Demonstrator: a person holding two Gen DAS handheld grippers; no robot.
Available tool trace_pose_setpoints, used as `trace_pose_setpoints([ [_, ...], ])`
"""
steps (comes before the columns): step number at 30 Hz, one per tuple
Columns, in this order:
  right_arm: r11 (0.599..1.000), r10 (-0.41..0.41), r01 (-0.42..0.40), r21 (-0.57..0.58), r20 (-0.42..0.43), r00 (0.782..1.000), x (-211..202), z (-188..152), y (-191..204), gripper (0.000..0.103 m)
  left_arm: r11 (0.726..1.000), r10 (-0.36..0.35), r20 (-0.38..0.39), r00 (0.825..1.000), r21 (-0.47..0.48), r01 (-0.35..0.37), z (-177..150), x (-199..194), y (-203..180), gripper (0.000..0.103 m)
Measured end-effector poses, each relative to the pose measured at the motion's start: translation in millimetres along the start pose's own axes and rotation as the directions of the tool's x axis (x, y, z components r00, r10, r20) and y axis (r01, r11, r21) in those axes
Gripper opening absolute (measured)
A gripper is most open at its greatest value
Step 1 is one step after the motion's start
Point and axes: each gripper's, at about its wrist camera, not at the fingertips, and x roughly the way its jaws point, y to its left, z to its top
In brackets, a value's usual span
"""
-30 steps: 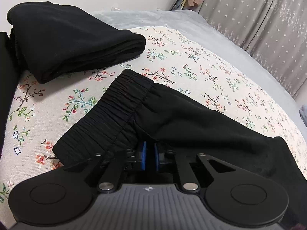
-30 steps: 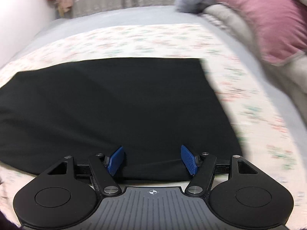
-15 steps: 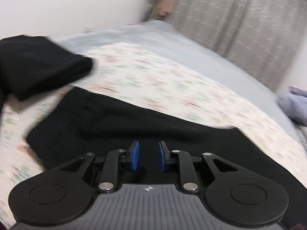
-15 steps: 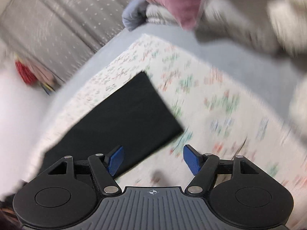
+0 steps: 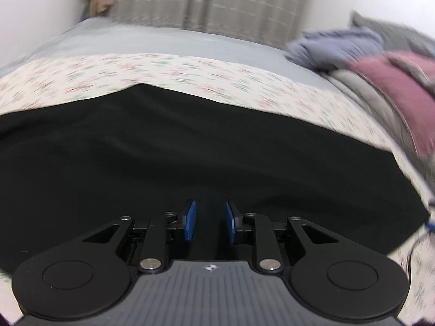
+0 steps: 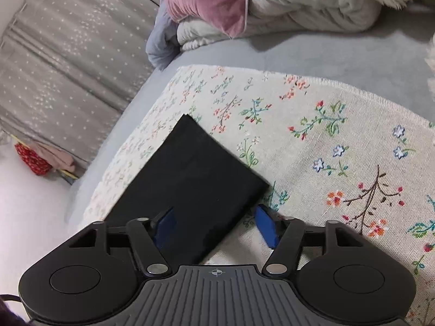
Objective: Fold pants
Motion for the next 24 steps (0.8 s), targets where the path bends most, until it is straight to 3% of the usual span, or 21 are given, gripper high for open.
trace_pose_setpoints([
  [5,1.0,-0.025,0.025,0.003,0.061,0.998,8,0,-10,0.029,0.996,0.062,-0.006,0.998,0.071,-0.062,-9,18,-15,0.042],
  [11,0.999,-0.026,0.028,-0.016,0.09,0.996,13,0,-8,0.007,0.997,0.06,-0.011,0.998,0.043,-0.06,-5,20,-17,0.043],
  [24,0.967,-0.009,0.078,-0.244,0.272,0.962,-7,-14,61,0.003,0.999,0.043,-0.022,0.999,0.016,-0.042,-2,18,-14,0.044],
])
